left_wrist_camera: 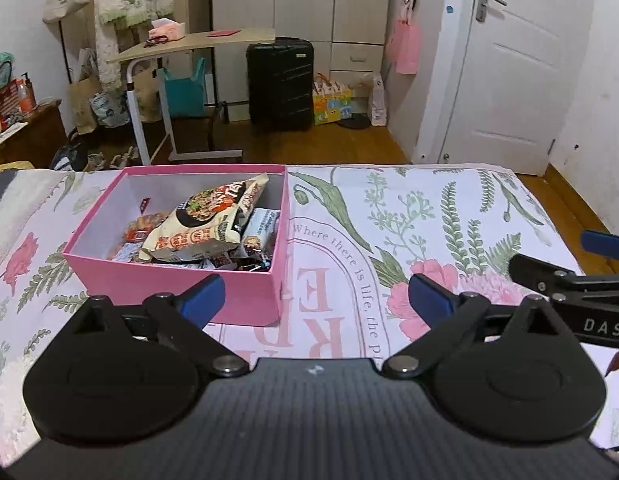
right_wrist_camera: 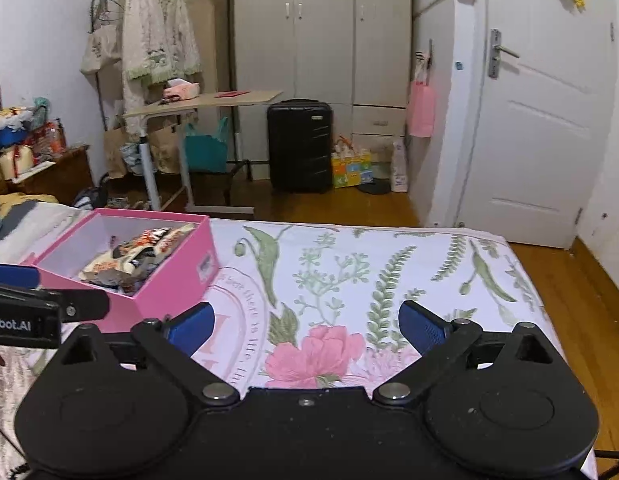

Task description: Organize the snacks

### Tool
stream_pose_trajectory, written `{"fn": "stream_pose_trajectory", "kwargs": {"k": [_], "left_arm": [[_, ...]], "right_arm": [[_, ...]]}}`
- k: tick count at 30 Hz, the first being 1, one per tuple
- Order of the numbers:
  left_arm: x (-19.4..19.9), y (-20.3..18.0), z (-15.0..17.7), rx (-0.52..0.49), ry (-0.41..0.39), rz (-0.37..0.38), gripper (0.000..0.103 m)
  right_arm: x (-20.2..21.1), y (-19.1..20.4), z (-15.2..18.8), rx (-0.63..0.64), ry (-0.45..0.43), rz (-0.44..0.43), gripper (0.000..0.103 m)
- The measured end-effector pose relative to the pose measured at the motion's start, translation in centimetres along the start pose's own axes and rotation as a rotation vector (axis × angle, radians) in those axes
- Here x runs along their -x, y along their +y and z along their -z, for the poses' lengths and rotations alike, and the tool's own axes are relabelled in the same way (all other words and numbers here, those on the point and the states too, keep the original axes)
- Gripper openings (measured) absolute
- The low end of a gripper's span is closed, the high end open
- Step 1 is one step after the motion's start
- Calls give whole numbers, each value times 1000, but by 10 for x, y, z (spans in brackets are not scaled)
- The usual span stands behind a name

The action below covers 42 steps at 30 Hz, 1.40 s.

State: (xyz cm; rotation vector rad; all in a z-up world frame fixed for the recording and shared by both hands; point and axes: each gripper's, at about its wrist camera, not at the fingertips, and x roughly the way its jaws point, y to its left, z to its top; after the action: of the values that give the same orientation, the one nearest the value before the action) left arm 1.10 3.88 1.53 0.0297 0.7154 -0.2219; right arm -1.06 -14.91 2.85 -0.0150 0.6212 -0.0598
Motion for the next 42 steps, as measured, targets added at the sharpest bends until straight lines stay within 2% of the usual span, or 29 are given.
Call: {"fn": "stream_pose_trajectory", "kwargs": {"k": [15, 27, 42], "left_arm": [[1, 5, 3, 40, -12, -23, 99], [0, 1, 7, 7, 2, -30, 99], [2, -4, 6, -7, 19, -34, 100]], "right_arm": [[3, -3, 4, -23, 50, 39, 100], [-3, -5, 9, -9, 69, 24, 100], [1, -12, 6, -7, 107, 53, 100]]}}
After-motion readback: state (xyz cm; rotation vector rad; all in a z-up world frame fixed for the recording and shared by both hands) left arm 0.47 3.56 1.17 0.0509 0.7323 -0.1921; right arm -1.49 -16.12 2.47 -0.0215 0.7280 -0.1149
